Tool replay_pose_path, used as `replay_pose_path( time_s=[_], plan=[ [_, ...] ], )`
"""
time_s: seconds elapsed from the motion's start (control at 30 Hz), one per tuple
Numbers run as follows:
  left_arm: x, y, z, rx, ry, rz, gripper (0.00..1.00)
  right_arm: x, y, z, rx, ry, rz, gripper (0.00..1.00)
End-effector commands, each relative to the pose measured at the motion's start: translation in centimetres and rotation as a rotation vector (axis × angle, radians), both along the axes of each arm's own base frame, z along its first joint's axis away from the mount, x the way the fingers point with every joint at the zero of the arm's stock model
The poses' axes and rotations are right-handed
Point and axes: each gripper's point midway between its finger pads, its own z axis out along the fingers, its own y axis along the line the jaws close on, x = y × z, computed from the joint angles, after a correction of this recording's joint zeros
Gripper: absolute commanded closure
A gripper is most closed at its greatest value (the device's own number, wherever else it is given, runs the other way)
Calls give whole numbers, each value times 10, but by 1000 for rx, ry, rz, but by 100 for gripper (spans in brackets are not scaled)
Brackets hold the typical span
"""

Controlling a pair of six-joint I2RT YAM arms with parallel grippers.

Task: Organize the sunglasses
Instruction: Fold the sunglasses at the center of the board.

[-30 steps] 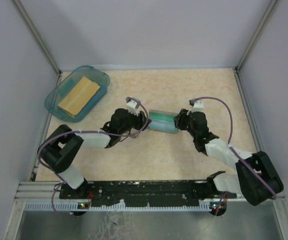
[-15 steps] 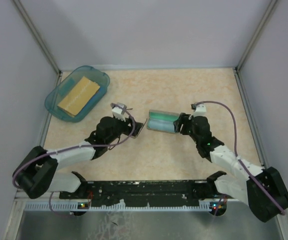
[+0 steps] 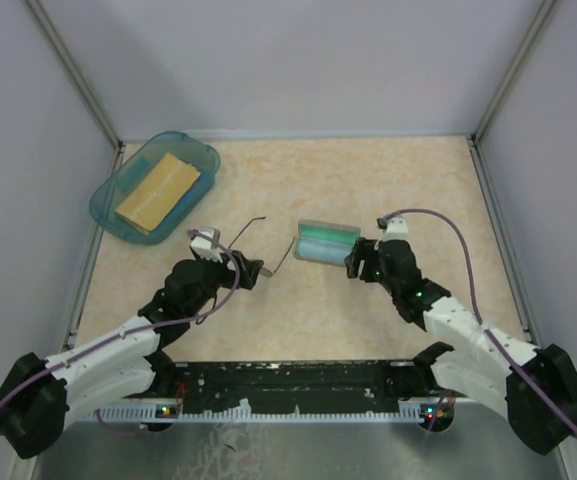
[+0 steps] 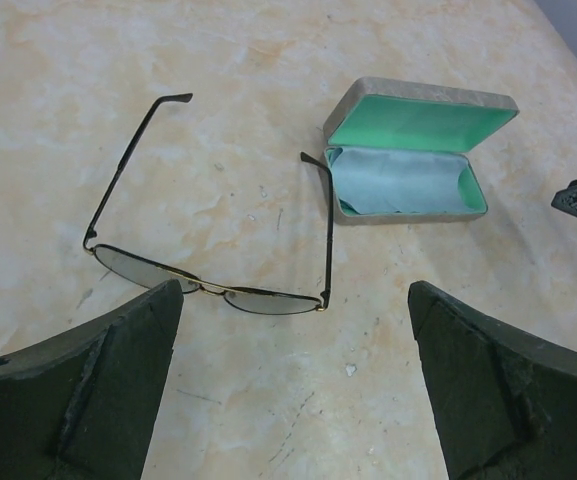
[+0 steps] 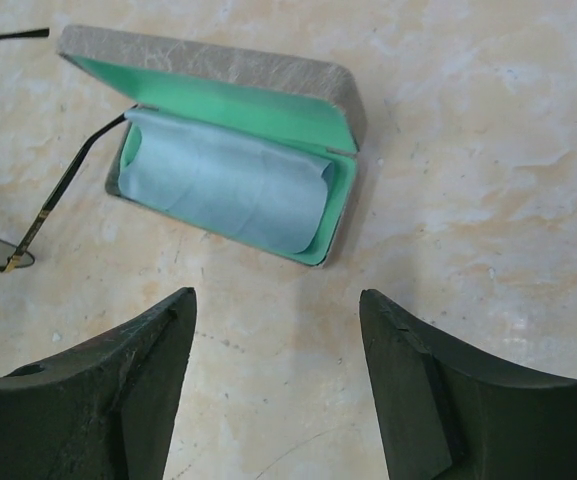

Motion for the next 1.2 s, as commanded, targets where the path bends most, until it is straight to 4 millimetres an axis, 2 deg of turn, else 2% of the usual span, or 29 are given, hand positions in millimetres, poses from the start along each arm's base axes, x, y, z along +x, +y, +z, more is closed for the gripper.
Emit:
replay_pose_path(
  time_s=[0.0, 0.5, 0.67, 1.17],
  plan=[
    [-4, 12, -7, -11, 19, 49, 0, 1, 19, 12, -13, -21, 42, 33],
    [-4, 23, -9, -1, 14, 94, 0, -4, 83, 25, -104, -40, 151, 32],
    [-4, 26, -11, 9, 21, 107, 0, -4, 103, 32, -81, -57, 192, 34],
    [3, 34, -11, 25, 46, 171, 0, -3, 131, 33, -93, -49, 264, 40]
  ],
)
